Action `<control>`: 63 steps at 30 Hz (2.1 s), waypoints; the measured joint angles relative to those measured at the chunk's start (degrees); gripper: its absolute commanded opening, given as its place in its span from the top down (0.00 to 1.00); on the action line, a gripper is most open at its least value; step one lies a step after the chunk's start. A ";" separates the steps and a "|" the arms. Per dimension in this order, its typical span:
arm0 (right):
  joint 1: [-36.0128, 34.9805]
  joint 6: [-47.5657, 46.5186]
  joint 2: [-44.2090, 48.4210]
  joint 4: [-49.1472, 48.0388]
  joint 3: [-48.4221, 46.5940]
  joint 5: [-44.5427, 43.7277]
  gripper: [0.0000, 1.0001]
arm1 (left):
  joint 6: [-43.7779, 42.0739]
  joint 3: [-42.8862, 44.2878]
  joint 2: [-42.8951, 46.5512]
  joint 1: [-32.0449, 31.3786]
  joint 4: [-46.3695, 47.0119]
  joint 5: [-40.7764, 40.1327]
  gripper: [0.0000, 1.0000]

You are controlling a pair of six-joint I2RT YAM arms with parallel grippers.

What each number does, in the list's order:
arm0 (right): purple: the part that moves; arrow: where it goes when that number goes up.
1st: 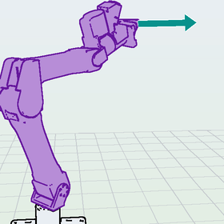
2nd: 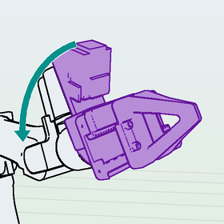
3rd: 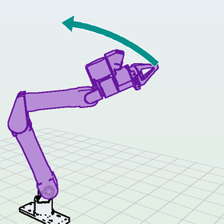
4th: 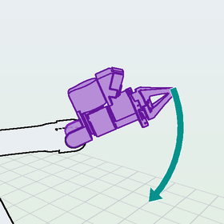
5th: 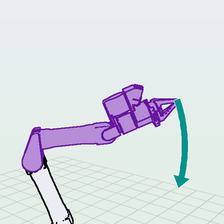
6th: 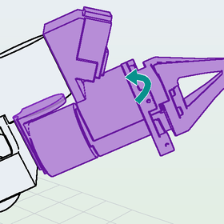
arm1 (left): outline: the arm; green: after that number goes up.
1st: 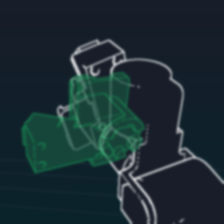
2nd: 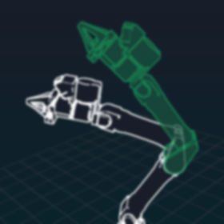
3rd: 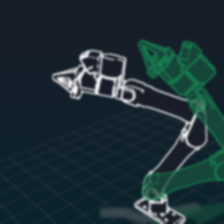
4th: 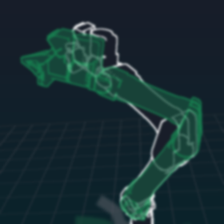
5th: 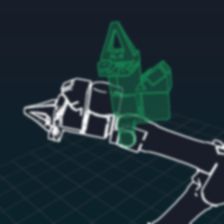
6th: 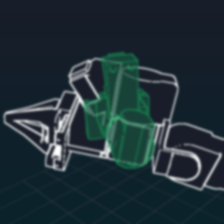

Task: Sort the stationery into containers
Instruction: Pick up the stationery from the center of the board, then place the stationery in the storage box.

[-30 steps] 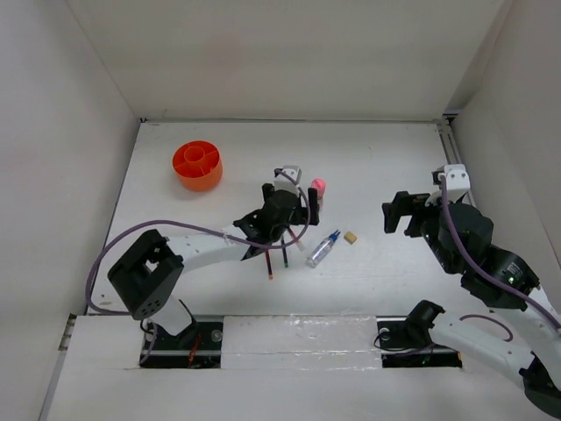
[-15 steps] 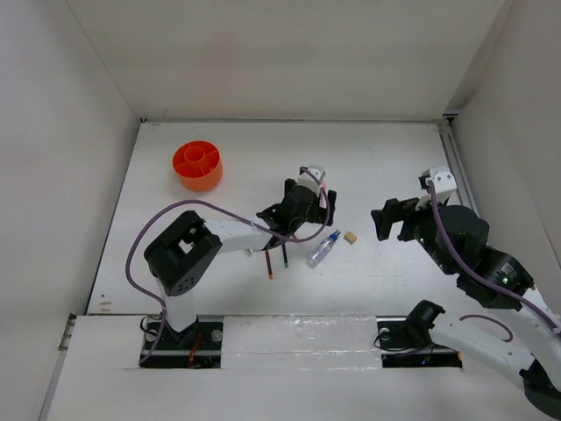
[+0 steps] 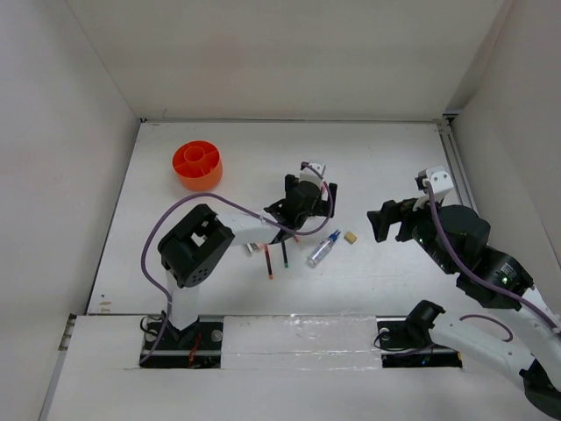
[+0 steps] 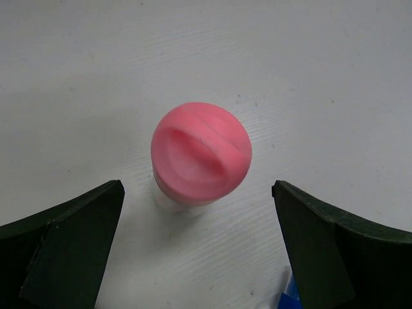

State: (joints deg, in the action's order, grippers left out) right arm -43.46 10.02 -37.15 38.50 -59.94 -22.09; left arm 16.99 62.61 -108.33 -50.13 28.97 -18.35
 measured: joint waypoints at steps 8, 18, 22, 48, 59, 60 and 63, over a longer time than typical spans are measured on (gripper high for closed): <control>0.00 -0.59 -0.09 -0.44 0.02 1.03 0.00 | 0.07 0.35 -0.63 1.11 0.31 -2.10 0.00; 0.00 -0.79 -0.09 -0.44 0.02 1.18 0.00 | 0.00 2.32 -3.76 1.49 1.70 -2.25 0.22; 0.00 -0.79 -0.09 -0.44 0.02 1.20 0.00 | -0.20 2.47 -4.04 1.49 1.68 -2.01 0.39; 0.00 -0.76 1.84 -0.42 0.04 1.29 0.00 | -1.01 19.12 -2.51 3.80 -16.79 -2.73 1.00; 0.00 0.37 2.84 -2.62 0.07 2.69 0.00 | 0.81 51.36 -0.35 16.79 -38.03 -9.86 1.00; 0.00 0.55 2.89 -3.43 0.24 3.48 0.00 | 1.20 53.81 -0.35 19.67 -39.95 -9.57 1.00; 0.00 0.98 3.06 -5.90 1.70 6.29 0.00 | 2.03 58.55 -0.92 29.38 -44.57 -9.01 1.00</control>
State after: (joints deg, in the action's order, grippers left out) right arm -43.46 11.00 -34.09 32.60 -58.24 -15.79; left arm 19.03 121.16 -109.25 -20.75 -15.59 -27.35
